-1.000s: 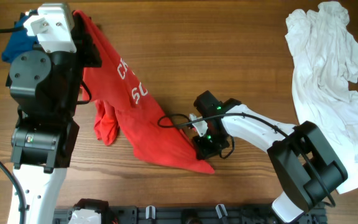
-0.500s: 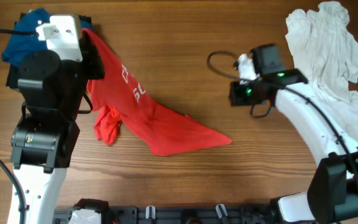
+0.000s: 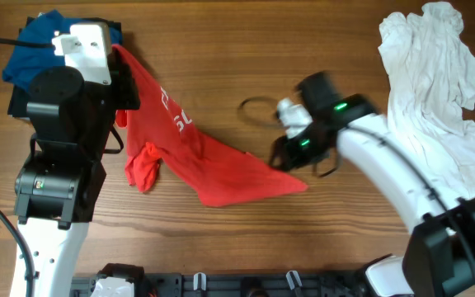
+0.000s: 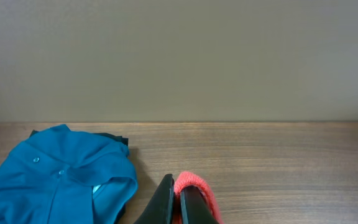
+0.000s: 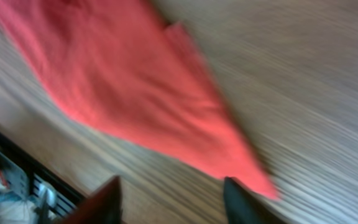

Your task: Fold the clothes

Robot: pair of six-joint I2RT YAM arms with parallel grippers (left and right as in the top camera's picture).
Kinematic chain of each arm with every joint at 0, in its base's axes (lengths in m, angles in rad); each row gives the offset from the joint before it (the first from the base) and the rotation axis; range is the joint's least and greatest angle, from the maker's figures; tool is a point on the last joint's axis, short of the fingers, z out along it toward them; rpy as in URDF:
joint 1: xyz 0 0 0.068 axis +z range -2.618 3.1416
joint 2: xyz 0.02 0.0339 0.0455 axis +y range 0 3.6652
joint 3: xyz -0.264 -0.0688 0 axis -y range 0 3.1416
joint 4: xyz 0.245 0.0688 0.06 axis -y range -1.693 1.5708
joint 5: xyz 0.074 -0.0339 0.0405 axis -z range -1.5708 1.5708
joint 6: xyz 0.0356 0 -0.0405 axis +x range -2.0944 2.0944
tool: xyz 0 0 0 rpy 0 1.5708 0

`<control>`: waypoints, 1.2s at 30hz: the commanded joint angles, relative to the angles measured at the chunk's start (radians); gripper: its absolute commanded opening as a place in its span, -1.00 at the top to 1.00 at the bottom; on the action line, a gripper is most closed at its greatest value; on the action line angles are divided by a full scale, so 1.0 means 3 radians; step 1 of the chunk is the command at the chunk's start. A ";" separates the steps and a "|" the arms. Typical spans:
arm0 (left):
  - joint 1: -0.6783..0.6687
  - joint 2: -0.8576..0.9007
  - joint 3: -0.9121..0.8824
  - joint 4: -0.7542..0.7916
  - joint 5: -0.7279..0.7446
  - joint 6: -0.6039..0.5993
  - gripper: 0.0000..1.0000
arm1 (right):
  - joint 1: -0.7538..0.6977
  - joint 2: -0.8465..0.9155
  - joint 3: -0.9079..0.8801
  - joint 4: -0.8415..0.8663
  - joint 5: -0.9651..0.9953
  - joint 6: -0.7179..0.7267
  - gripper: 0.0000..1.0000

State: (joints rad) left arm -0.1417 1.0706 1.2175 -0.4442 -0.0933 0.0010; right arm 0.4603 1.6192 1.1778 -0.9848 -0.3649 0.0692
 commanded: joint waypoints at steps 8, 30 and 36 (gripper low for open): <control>0.0024 0.0004 0.0069 0.0017 -0.0046 -0.0034 0.92 | 0.1199 0.0393 -0.0036 0.0905 0.0827 0.0008 -0.51; 0.0024 0.0004 0.0069 -0.0020 -0.0238 -0.0033 0.92 | 0.1076 0.0693 -0.0127 0.0680 0.0877 0.0131 0.91; 0.0024 -0.0033 0.0069 -0.0047 -0.0301 -0.0036 0.92 | 0.0604 -0.0334 0.0249 -0.0401 0.0870 0.0214 0.91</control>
State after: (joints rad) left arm -0.1417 1.0706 1.2175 -0.4603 -0.1532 0.0010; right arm 0.7013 1.6913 1.1698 -1.0355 -0.1005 0.0986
